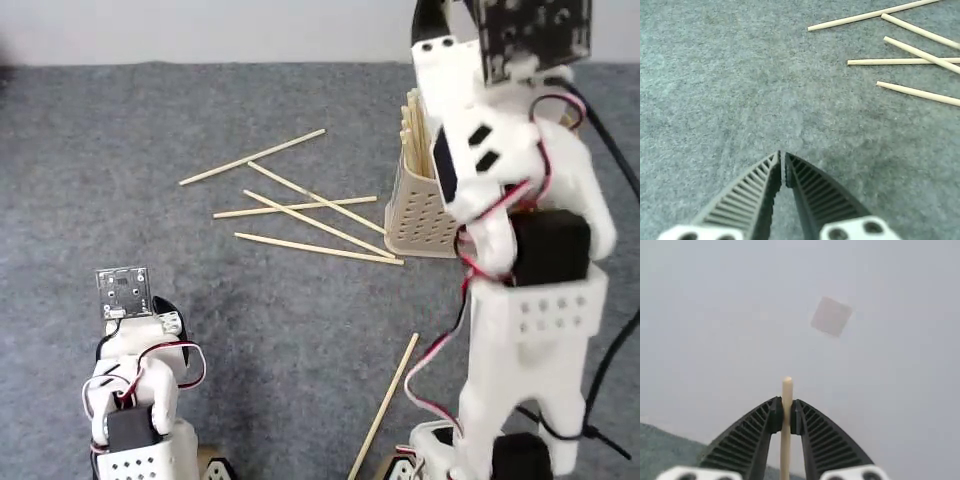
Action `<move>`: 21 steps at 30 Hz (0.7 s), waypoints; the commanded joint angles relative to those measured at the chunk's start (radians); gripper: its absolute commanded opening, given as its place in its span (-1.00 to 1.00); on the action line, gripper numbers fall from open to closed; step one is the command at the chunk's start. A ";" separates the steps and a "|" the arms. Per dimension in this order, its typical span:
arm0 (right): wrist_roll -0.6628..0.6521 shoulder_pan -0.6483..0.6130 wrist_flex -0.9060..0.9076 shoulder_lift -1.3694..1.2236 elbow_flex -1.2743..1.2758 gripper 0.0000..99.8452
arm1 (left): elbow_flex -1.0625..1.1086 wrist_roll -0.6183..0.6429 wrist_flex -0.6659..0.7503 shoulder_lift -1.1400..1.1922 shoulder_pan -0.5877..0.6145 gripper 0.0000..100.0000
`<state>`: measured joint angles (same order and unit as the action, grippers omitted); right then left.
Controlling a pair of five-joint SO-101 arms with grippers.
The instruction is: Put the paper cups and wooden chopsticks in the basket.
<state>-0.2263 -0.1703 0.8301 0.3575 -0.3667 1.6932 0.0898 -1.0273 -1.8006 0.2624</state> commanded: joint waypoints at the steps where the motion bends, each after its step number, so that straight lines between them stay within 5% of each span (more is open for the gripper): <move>1: 0.038 0.048 -0.058 -0.044 0.034 -0.98 | -0.008 -0.009 0.000 -0.005 -0.005 -0.98; 8: 0.109 0.058 0.015 -0.053 0.044 -0.57 | -0.008 -0.009 -0.002 -0.005 -0.005 -0.98; 14: 0.120 -0.018 0.119 0.030 0.044 -0.68 | -0.008 -0.009 -0.002 -0.005 -0.005 -0.98; 21: 0.118 -0.285 0.401 0.019 0.048 -0.70 | -0.008 -0.009 -0.002 -0.005 -0.005 -0.98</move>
<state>-0.1112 -0.3590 1.1278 0.3713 -0.3099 1.6932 0.0898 -1.0273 -1.8006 0.2624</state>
